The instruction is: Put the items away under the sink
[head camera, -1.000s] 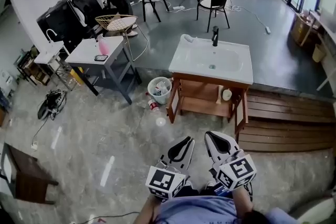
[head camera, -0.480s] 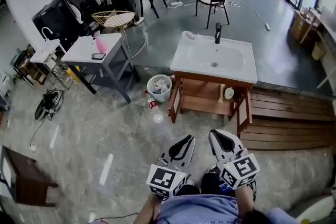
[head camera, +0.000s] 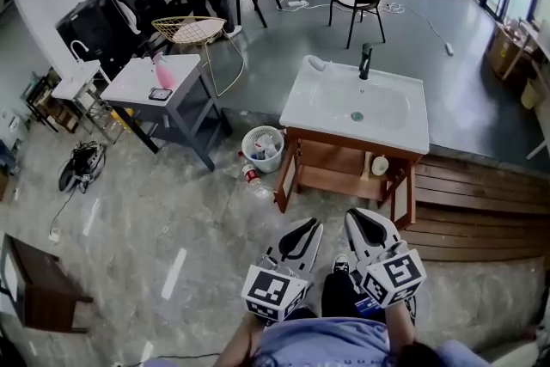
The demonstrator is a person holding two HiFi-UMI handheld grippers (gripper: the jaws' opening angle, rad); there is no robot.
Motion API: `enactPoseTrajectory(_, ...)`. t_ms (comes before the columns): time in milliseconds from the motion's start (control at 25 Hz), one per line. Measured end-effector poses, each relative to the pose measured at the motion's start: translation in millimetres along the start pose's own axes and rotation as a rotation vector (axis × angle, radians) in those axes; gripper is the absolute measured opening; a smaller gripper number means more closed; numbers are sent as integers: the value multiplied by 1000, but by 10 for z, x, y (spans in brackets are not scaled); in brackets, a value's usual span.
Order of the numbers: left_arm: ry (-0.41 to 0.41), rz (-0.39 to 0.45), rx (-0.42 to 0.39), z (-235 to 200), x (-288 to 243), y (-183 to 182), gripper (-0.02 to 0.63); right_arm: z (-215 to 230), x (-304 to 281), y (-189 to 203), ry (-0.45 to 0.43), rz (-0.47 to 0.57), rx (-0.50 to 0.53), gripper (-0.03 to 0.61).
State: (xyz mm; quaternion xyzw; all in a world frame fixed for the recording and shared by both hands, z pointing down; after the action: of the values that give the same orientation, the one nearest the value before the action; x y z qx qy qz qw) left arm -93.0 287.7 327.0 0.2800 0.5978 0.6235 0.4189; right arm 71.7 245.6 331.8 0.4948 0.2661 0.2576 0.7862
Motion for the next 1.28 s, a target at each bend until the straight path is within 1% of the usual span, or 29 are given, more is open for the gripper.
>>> enactPoseTrajectory(240, -32, -6, 8, -193, -655, -141, 32, 540, -368, -321, -36, -32, 7, 17)
enactPoseTrajectory(480, -60, -18, 12, -312, -1312, -246, 32, 1129, -702, -657, -42, -51, -6, 17)
enactPoseTrajectory(720, -101, -31, 14, -415, -1787, -249, 32, 1619, -971, -762, -96, -71, -1, 17)
enactPoseTrajectory(840, -122, -39, 13, -467, -1990, -227, 32, 1797, -1054, -833, -90, -75, -7, 17)
enactPoseTrajectory(1000, -128, -48, 14, -510, -2194, -250, 32, 1999, -1126, -872, -105, -79, -11, 17)
enactPoseTrajectory(1200, -133, -54, -3, -578, -2341, -298, 32, 2118, -1174, -945, -87, -71, -32, 17)
enactPoseTrajectory(1280, -134, -56, 3, -602, -2375, -313, 32, 2158, -1189, -952, -87, -71, -36, 17)
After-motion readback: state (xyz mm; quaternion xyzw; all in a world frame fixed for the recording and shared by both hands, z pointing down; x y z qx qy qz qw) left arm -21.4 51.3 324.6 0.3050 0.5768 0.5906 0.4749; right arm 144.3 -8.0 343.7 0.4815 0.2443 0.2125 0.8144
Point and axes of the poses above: the fingertips, and each gripper's own axes: x backward along the fingers, z to its right, y out of its underside, the point moved 9 cm from there along x, backward along the fingers, and after that the axes turned 13 degrees about -x, right-handed, at the moved point
